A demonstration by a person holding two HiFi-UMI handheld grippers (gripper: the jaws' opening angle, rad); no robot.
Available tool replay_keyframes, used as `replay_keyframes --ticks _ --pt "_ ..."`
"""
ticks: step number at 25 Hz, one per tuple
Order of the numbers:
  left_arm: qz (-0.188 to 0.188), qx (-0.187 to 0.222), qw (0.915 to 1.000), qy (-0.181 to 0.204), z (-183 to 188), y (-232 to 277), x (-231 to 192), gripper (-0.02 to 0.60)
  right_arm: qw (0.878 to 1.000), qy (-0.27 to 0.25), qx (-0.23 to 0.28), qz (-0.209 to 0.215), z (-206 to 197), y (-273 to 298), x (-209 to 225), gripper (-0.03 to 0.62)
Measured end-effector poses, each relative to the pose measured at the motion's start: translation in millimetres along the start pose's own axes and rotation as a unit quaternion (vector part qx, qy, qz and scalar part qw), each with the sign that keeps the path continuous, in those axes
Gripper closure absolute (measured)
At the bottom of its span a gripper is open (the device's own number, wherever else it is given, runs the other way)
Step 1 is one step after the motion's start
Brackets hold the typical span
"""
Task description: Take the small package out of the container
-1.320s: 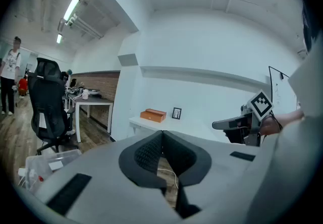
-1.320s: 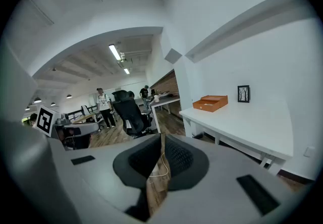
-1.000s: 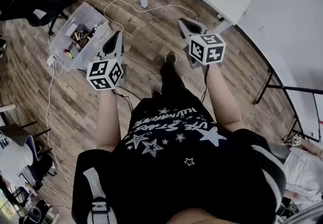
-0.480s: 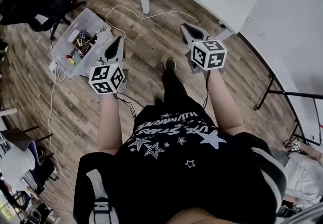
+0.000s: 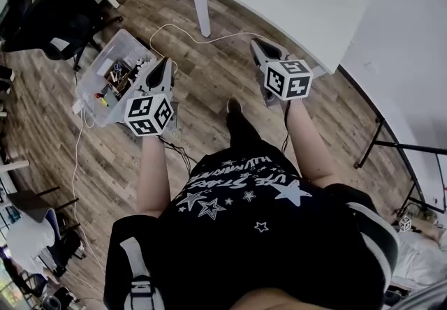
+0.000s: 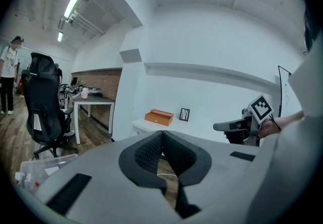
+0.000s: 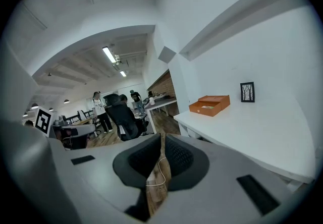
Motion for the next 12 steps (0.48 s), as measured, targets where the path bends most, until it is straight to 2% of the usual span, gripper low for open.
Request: replay_keyframes --ticks 7,12 --pt "0.014 0.007 0.9999 -0.004 39 102 -17 0.563 1.0 -0.002 -0.011 0.018 43 84 72 0.537" --pt "0.008 0.006 0.9999 -0.007 60 177 -18 0.563 1.0 -0.003 -0.011 0.02 74 131 130 0.537"
Point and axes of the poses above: the fingertips, and each gripper's own axes: y forward along the fingers, x to its right, z out of its top, the point moved 4 cm from there along -y, backward along the fingers, and after that the axes turned 5 degrees about -y, right-handed, at the moved point
